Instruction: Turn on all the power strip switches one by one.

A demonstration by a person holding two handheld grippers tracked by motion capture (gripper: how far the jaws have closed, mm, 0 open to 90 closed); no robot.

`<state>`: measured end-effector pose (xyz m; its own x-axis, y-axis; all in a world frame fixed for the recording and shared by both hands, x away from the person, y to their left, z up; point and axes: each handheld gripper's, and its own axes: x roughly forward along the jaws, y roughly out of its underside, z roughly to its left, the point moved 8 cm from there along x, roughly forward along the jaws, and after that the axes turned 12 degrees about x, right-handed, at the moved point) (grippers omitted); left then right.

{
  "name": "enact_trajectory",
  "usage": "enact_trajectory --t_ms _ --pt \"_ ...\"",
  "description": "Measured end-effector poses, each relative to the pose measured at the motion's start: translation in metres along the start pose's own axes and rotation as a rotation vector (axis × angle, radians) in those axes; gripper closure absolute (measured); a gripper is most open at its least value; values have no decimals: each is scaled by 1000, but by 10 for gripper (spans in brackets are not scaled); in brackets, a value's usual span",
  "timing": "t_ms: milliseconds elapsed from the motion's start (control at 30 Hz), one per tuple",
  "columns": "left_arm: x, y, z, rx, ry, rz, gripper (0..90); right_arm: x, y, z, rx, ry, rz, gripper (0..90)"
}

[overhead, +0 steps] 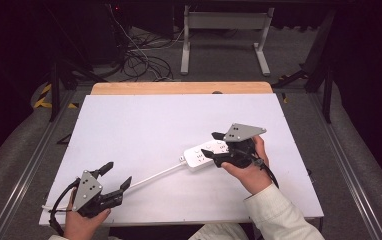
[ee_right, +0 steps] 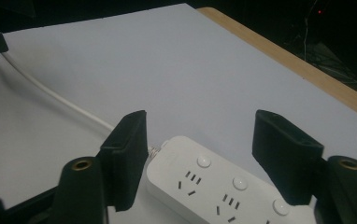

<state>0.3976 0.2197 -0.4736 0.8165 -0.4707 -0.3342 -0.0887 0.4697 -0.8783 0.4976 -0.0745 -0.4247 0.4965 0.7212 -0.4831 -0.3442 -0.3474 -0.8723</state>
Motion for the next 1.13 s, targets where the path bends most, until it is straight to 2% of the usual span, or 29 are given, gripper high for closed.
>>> enact_trajectory --t_ms 233,333,600,733,900,967,1067,1133 --pt "-1 -1 -1 -1 3 -3 290 -18 9 5 23 -36 -42 283" --pt "-1 -1 -1 11 -1 -5 290 -24 16 3 33 -47 -48 274" --pt "-1 -2 -1 -4 4 -8 290 -39 42 -6 60 -65 -58 235" --pt "-2 -2 -3 -1 7 -12 289 -47 60 -14 90 -45 -55 184" --pt "-3 -1 -2 9 6 -3 289 -54 92 -32 178 -3 -42 173" --pt "-3 0 -1 20 1 4 289 -55 107 -39 213 16 -21 172" --pt "-5 3 -2 21 4 13 287 -59 122 -43 236 32 0 170" --pt "-9 5 -2 33 1 20 287 -61 128 -45 233 44 6 155"
